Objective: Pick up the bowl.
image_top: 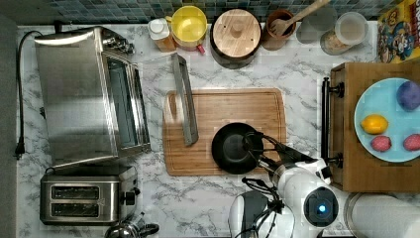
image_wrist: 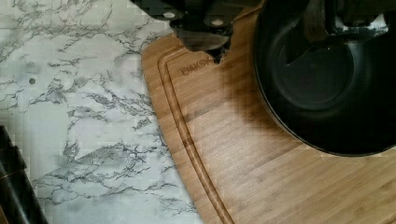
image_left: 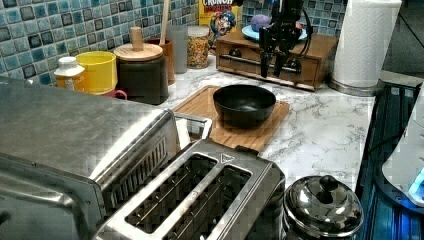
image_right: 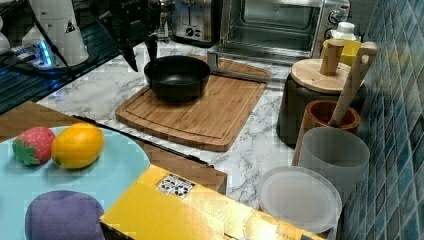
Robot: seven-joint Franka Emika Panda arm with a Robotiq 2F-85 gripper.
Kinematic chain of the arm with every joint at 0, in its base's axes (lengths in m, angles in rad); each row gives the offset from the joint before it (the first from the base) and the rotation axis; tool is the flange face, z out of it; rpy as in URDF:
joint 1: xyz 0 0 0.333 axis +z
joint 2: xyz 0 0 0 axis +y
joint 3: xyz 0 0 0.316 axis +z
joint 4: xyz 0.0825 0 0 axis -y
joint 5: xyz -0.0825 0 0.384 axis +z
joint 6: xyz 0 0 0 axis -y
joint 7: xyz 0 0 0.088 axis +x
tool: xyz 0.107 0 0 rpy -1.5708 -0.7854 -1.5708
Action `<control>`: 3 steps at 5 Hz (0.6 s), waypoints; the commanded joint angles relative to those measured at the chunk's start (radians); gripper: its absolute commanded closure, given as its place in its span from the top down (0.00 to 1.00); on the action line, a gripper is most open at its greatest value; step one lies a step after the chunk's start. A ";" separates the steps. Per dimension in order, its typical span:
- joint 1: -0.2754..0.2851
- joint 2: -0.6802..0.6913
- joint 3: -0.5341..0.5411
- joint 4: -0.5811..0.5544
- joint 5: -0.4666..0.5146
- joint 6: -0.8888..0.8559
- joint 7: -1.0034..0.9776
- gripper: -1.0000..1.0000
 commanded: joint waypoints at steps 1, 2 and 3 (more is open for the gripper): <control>0.081 0.108 0.038 0.015 0.063 0.109 0.001 0.50; 0.082 0.136 0.047 0.025 0.079 0.143 0.016 0.50; 0.066 0.150 0.065 0.023 0.106 0.219 0.061 0.50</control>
